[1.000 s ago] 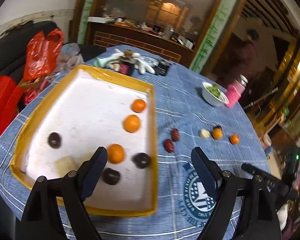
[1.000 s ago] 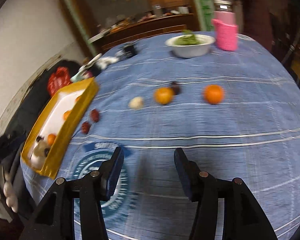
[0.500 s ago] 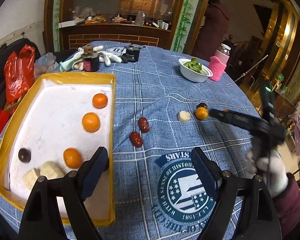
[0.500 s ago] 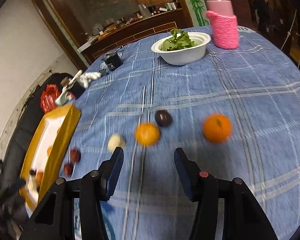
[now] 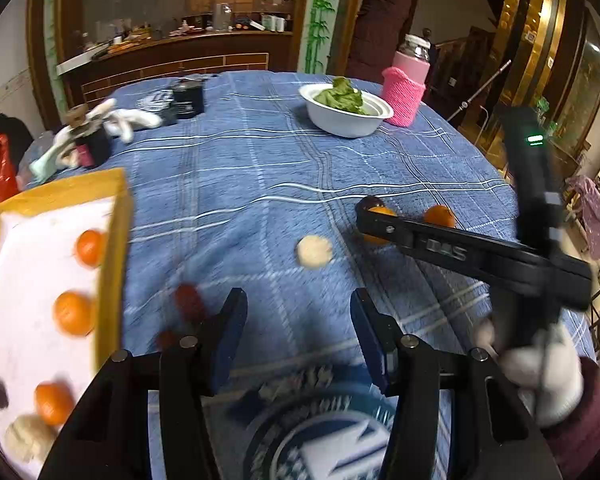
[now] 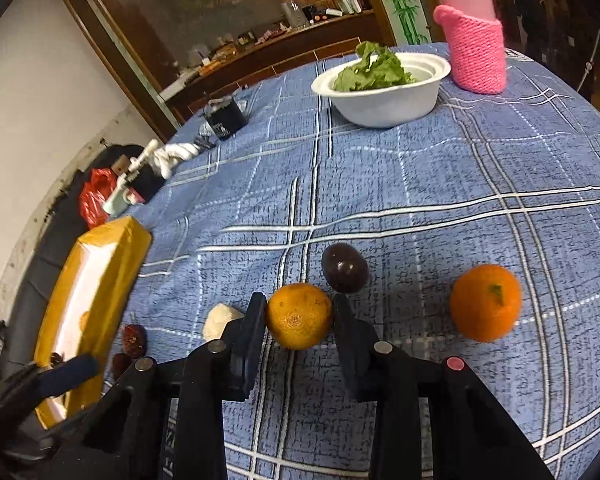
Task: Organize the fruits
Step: 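Grasp a pale yam piece with the left tool while the right tool grasps a mandarin, then release the yam piece into the tray with the left tool while the right tool releases the mandarin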
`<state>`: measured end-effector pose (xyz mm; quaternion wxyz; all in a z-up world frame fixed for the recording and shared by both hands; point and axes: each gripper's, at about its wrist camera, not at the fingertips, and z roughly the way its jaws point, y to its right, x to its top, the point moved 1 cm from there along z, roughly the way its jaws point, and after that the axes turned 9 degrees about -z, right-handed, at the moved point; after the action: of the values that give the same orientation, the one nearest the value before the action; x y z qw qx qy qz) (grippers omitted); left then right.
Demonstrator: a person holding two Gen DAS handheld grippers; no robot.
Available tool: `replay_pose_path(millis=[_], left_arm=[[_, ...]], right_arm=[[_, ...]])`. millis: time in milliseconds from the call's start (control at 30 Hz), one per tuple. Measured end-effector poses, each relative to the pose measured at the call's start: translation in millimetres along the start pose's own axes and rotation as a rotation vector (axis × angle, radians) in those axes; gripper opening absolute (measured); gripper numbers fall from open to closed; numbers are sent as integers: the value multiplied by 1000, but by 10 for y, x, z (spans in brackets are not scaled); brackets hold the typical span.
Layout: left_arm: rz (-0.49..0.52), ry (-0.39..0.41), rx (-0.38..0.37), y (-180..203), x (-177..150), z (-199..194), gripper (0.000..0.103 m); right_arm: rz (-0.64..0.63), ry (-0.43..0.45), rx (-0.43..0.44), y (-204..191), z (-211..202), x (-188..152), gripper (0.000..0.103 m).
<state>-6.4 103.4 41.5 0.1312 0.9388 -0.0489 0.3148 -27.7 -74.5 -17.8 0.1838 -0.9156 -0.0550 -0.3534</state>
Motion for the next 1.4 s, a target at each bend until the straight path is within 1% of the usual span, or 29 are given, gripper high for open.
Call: replay_pose_path(millis=[100,200,333,367,400,500,567,633,767,867,1000,1067,1133,1200,1400], left_arm=[[24,-19,-1,106,96,261,53],[39,-49,17,161,162,529,52],[29,-80,27,148,186,745,51],[34,-64,37,155,185,749,41],[42,-60,51,162,183,750,26],[33,-57,40,152,174,710,26],[21,-40,48,129,159,631,26],[-14,-15,33,84,149,478,26],[-92,56,14,-90,116,37,26],[-130,118,57,-290,62,-304,26],[-190,173,99,-616,-23,-656,26],[-229,196,131,-814,-56,-794,26],[-258,210,146,-943,-75,-874,26],[-283,231,162,-1080,-110,-975,26],[-357,273,154,-1471,-287,-1228,26]], right_arm=[[14,37,14,56,-110,33,36],[41,39,30,110,-130,70,36],[59,45,43,144,-148,106,37],[57,49,45,143,-159,110,37],[54,51,46,137,-165,114,37],[43,52,44,101,-164,119,37],[32,53,37,79,-163,112,37],[22,59,30,62,-169,114,37],[12,72,5,57,-177,115,37],[3,71,-25,53,-156,85,36],[-29,74,-98,-38,-161,39,36],[-29,76,-87,-103,-223,3,36],[-44,71,-69,-245,-297,-70,37],[-75,46,-45,-448,-331,-149,37],[-195,32,11,-1141,-435,-189,37]])
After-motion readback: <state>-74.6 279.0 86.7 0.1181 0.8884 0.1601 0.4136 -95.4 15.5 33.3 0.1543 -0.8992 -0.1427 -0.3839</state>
